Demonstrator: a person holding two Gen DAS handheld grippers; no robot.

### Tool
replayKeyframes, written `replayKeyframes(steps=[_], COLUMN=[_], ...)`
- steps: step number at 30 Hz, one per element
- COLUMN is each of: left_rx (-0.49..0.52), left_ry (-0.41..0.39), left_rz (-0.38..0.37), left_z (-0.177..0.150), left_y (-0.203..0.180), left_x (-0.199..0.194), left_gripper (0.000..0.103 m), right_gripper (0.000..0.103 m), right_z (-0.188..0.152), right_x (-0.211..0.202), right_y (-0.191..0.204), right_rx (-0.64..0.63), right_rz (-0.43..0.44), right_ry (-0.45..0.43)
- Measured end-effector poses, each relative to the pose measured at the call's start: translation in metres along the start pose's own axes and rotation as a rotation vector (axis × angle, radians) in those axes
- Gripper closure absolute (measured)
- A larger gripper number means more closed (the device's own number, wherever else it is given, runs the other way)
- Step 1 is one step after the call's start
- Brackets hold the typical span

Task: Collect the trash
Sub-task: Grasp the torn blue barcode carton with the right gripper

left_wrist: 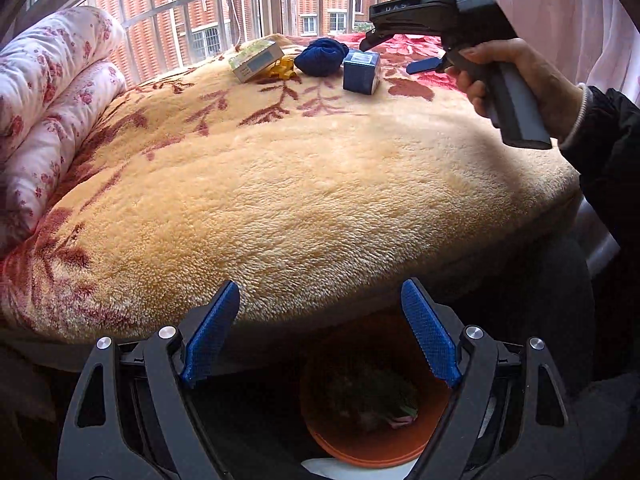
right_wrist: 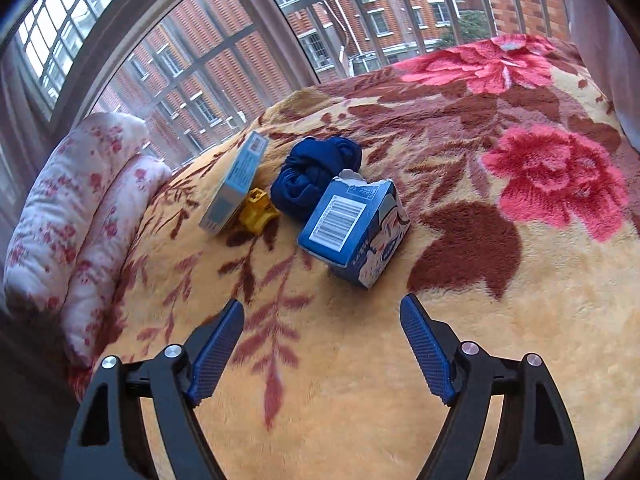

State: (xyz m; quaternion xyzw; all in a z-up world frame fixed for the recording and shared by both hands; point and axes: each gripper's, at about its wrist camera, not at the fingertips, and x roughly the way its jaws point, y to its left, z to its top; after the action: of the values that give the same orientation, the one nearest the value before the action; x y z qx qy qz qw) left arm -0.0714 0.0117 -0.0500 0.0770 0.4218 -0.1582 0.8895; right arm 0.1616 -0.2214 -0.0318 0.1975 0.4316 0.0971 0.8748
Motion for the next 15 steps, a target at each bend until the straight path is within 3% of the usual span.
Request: replayKeyframes(steps=[10, 15], left_rx=[-0.068, -0.068], left_ry=[-0.024, -0.029], left_rz=[-0.009, -0.002], left_z=[0.005, 0.008], left_y=[0.027, 0.032], left_x=[0.000, -0.002], left_gripper=[0.022, 0.022], right_gripper=[0.021, 0.024], right_z=[0.033, 0.040], right_x=[0.057, 0.079], right_y=[0.005, 0.003], right_rx=[0.172, 0.182], right_rz=[-0.104, -0.198], right_ry=[0.031, 0.041])
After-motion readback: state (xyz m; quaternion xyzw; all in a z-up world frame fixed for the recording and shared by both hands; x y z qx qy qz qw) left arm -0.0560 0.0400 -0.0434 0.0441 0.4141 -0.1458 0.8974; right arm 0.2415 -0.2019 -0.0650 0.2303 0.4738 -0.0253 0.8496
